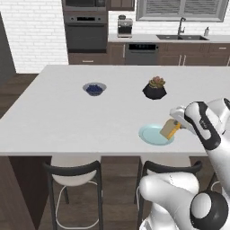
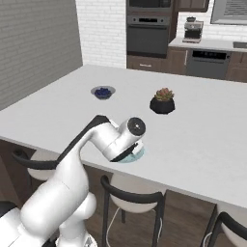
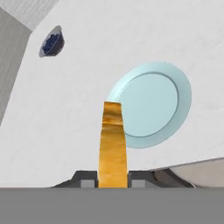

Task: Start the toaster. Once the lever pops up, take the bread to the plate on the dining counter.

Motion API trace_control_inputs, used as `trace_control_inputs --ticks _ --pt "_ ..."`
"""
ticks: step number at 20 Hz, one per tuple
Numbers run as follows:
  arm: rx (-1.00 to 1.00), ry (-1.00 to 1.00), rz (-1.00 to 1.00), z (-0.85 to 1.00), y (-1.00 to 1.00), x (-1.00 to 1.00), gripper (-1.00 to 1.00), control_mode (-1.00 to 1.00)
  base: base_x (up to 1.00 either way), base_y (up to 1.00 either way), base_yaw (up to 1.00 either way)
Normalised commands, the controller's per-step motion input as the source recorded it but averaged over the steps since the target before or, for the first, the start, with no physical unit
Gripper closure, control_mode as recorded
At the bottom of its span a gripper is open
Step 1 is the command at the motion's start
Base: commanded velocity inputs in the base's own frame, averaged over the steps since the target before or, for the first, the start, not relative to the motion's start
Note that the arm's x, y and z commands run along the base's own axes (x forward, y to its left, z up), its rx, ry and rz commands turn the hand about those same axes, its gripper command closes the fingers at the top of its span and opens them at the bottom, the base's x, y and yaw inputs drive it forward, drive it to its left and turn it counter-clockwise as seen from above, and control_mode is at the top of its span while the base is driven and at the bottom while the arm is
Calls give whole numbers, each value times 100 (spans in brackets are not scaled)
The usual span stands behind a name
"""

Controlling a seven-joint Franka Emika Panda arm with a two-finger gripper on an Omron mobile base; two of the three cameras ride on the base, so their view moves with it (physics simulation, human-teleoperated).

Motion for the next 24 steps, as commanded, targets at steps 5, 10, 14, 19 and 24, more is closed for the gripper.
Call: trace_control_inputs --ticks 5,10,14,19,24 --pt "0 -10 1 -30 -9 21 100 -100 0 0 0" --pt "4 -20 7 -5 0 1 100 -100 0 0 0" --pt "6 -10 8 -8 8 6 100 -100 0 0 0" --pt "4 -1 5 -15 15 28 100 -100 0 0 0" --pt "2 0 1 -9 0 35 100 -100 0 0 0"
